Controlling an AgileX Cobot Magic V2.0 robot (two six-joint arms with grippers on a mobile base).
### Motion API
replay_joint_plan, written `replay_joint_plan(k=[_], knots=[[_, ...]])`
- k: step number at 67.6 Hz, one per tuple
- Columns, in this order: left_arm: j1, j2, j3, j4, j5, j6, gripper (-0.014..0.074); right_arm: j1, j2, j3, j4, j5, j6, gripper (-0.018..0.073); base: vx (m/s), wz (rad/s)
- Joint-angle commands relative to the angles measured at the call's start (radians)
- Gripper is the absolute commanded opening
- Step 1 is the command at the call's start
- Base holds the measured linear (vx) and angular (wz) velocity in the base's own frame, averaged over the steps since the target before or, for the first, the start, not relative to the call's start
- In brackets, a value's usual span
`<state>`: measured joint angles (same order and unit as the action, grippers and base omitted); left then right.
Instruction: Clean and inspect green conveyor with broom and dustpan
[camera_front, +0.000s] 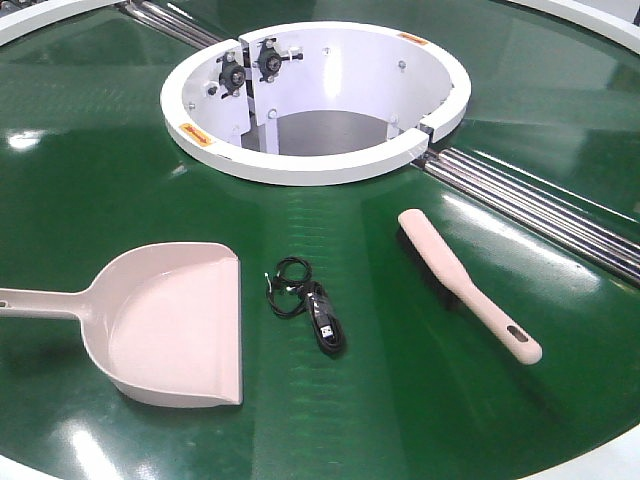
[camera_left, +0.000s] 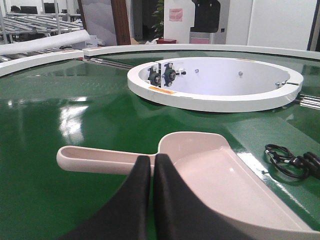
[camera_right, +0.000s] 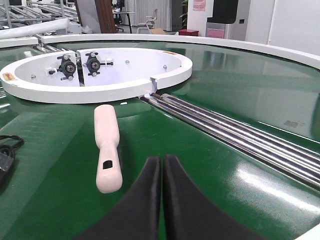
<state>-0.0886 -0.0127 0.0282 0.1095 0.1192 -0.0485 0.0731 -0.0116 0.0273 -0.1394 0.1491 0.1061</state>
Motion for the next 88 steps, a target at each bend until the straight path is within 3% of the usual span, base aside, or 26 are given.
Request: replay_joint_plan(k=[1, 75, 81, 88], knots=[[-0.006, -0.014, 0.008, -0.001, -0.076, -0.006, -0.0006, -0.001, -0.011, 0.003, -0.01, -0.073, -0.002, -0.0008, 0.0, 0.0], [-0.006, -0.014, 0.008, -0.001, -0.081, -0.006, -0.0006, -0.001, -0.011, 0.003, -0.01, -0.073, -0.002, -0.0008, 0.0, 0.0], [-0.006, -0.014, -0.003, -0.005, -0.158, -0.011, -0.0006, -0.001, -0.011, 0.003, -0.01, -0.073, -0.002, -0.0008, 0.0, 0.0], [-0.004, -0.004, -0.043, -0.084, -0.274, -0.054, -0.0006, -0.001, -0.011, 0.003, -0.01, -0.073, -0.002, -0.0008, 0.0, 0.0]])
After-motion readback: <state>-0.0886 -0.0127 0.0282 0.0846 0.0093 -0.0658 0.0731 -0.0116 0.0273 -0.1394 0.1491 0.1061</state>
